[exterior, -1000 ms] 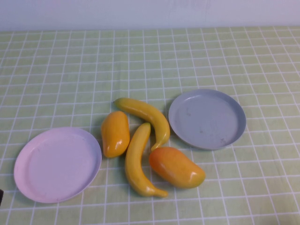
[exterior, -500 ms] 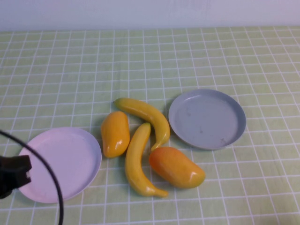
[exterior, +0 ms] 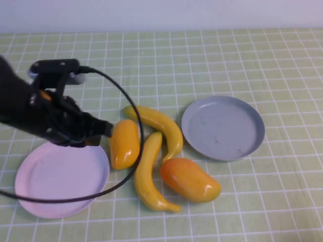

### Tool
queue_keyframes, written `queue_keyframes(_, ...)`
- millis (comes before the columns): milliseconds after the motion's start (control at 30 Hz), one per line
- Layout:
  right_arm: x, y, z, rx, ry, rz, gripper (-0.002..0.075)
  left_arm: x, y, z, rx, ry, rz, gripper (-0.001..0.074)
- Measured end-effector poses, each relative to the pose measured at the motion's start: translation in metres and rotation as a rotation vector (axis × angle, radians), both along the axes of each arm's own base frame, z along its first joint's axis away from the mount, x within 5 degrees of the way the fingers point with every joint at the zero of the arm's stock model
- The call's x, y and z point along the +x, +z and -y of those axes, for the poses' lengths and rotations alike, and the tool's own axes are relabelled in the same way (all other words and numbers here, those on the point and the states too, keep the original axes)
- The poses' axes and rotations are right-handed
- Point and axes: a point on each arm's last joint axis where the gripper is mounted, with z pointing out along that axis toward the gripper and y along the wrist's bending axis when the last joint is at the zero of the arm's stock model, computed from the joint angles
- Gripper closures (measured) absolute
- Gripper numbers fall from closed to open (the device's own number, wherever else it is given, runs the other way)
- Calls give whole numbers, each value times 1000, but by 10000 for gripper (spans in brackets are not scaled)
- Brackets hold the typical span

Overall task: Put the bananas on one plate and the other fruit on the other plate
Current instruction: Put one type of fruit in the left plate

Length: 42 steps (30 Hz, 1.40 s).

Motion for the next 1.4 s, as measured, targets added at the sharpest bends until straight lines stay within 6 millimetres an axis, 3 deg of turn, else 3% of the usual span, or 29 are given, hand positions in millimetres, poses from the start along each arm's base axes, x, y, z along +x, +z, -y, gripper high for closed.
queue_keyframes(200, 0, 0, 0, 0, 0, 0, 743, 39, -9, 42, 62, -74, -128, 737)
queue_keyframes(367, 0, 0, 0, 0, 0, 0, 743, 59, -5, 62, 103, -107, -153, 709)
queue_keyframes(467, 0, 0, 0, 0, 0, 0, 743, 66, -2, 64, 129, -115, -150, 591)
queue_keyframes(633, 0, 0, 0, 0, 0, 0, 743, 78, -13, 65, 183, -103, -156, 213)
queue_keyframes(733, 0, 0, 0, 0, 0, 0, 743, 86, -26, 68, 174, -61, -157, 104)
queue_keyframes(1000, 0, 0, 0, 0, 0, 0, 743, 104, -52, 76, 155, 19, -164, 70)
queue_keyframes(1400, 0, 0, 0, 0, 0, 0, 743, 110, -78, 75, 218, 47, -225, 69)
